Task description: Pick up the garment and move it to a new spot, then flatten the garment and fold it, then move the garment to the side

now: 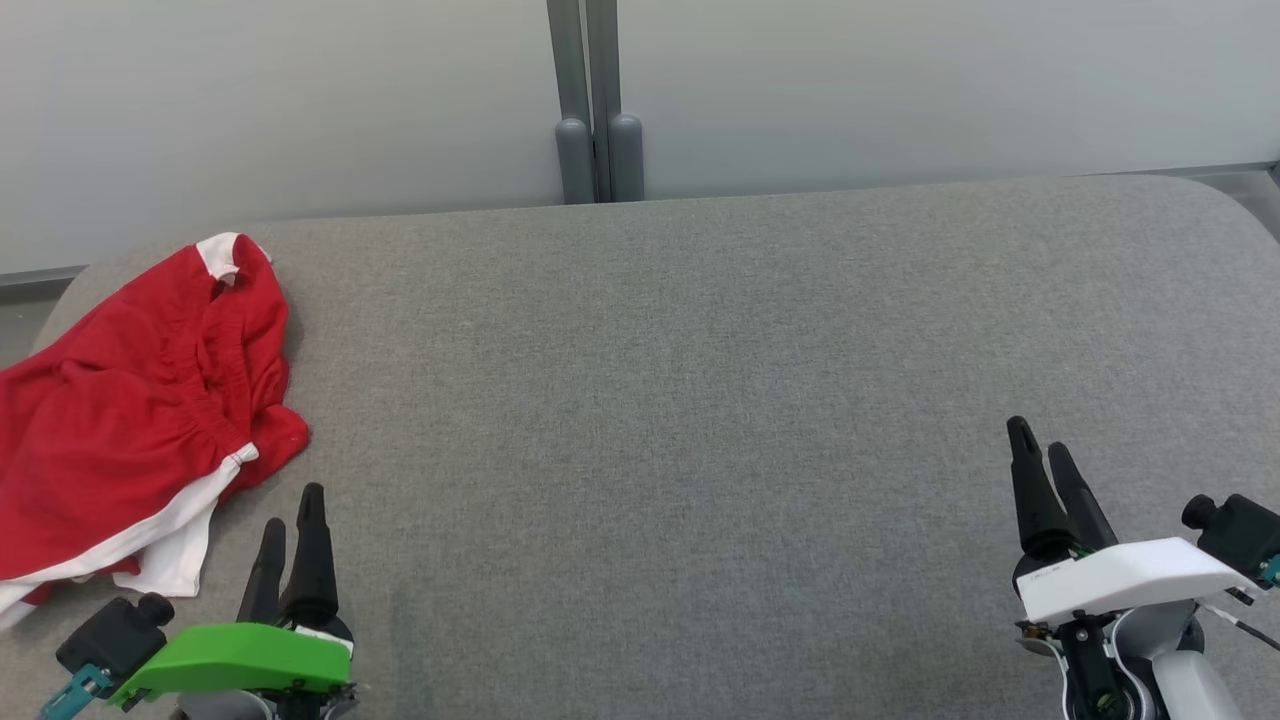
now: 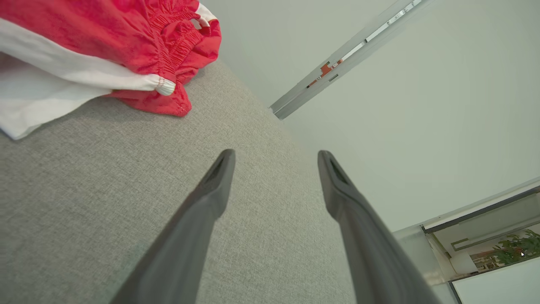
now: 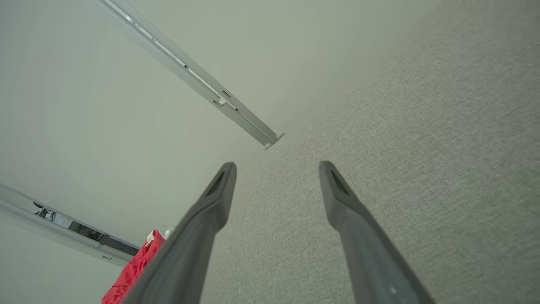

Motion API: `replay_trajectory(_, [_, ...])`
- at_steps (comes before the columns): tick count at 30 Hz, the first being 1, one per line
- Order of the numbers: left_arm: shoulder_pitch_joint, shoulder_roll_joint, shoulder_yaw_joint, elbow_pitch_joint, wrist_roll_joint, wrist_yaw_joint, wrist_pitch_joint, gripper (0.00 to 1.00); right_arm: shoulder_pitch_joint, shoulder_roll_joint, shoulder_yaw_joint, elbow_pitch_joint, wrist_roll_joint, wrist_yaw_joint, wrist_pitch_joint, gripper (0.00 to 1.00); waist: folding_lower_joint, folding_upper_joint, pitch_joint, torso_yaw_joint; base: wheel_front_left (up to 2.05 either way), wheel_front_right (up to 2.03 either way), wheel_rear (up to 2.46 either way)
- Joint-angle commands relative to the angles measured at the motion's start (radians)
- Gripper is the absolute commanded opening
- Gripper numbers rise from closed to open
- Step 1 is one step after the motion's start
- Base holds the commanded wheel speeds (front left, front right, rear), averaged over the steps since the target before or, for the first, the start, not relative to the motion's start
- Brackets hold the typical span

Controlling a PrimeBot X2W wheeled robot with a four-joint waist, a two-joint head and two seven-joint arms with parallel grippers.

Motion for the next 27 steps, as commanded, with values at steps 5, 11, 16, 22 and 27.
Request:
replay_trajectory(5, [0.005,0.005,-0.007,-0.032,0.124,0.000,-0.024,1.00,0.002,-0.012,0.006,-0.008,-0.110,0.000,-0.025,1.00,0.0000,0.0000,0.000,-0.001,0.00,0.00,0.00])
replay_trajectory(11, [0.012,0.005,-0.023,-0.034,0.206,-0.002,-0.043,1.00,0.005,-0.016,0.009,0.003,-0.202,0.000,-0.044,1.00,0.0000,0.0000,-0.001,-0.003,0.00,0.00,0.00])
replay_trajectory(16, [0.019,0.005,-0.032,-0.034,0.270,-0.003,-0.058,1.00,0.007,-0.018,0.009,0.002,-0.273,0.000,-0.059,1.00,0.0000,0.0000,-0.001,-0.004,0.00,0.00,0.00])
replay_trajectory(22, [0.029,0.007,-0.041,-0.036,0.339,-0.004,-0.075,1.00,0.013,-0.016,0.007,-0.009,-0.349,0.000,-0.075,1.00,0.0000,0.0000,-0.002,-0.001,0.00,0.00,0.00])
replay_trajectory(27, [0.032,0.010,-0.048,-0.039,0.393,-0.004,-0.087,1.00,0.019,-0.016,0.010,-0.015,-0.408,0.000,-0.089,1.00,0.0000,0.0000,-0.002,0.002,0.00,0.00,0.00])
